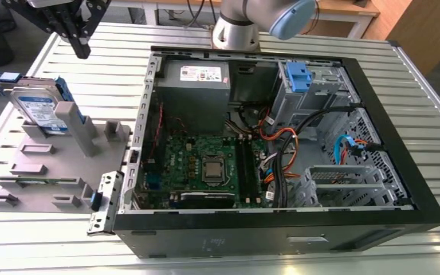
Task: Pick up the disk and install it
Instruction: 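Reach for the disk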
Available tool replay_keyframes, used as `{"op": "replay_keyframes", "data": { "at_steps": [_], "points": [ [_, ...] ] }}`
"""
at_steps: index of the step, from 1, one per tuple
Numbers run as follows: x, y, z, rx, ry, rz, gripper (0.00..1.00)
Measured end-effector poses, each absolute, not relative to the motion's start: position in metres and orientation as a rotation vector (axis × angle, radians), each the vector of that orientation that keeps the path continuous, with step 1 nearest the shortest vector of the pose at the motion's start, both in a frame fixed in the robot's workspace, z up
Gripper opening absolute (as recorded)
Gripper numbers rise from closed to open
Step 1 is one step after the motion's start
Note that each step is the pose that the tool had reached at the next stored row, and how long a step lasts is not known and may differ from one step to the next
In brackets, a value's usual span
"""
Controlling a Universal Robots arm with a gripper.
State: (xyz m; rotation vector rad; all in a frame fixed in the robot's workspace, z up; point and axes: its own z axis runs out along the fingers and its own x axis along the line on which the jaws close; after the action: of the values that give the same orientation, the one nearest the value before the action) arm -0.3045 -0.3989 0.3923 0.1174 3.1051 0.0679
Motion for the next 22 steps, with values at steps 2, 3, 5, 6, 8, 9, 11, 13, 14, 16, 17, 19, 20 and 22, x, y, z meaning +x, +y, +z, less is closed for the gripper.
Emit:
{"op": "replay_keyframes", "data": {
  "at_steps": [2,3,5,6,8,9,11,13,14,16,17,19,20,22],
  "points": [
    [-0.305,-0.399,0.392,0.117,3.105,0.068,0.11],
    [-0.305,-0.399,0.392,0.117,3.105,0.068,0.11],
    [-0.305,-0.399,0.392,0.117,3.105,0.068,0.11],
    [-0.305,-0.399,0.392,0.117,3.105,0.068,0.11],
    [-0.306,-0.399,0.392,0.118,3.105,0.068,0.11],
    [-0.306,-0.399,0.392,0.118,3.105,0.068,0.11],
    [-0.308,-0.399,0.392,0.117,3.105,0.068,0.11],
    [-0.310,-0.399,0.392,0.118,3.105,0.068,0.11],
    [-0.311,-0.399,0.392,0.117,3.105,0.068,0.11],
    [-0.314,-0.399,0.391,0.118,3.105,0.068,0.11],
    [-0.316,-0.399,0.391,0.118,3.105,0.068,0.11],
    [-0.319,-0.399,0.390,0.117,3.105,0.068,0.11],
    [-0.320,-0.399,0.390,0.117,3.105,0.068,0.11],
    [-0.323,-0.399,0.389,0.117,3.105,0.068,0.11]
  ]
}}
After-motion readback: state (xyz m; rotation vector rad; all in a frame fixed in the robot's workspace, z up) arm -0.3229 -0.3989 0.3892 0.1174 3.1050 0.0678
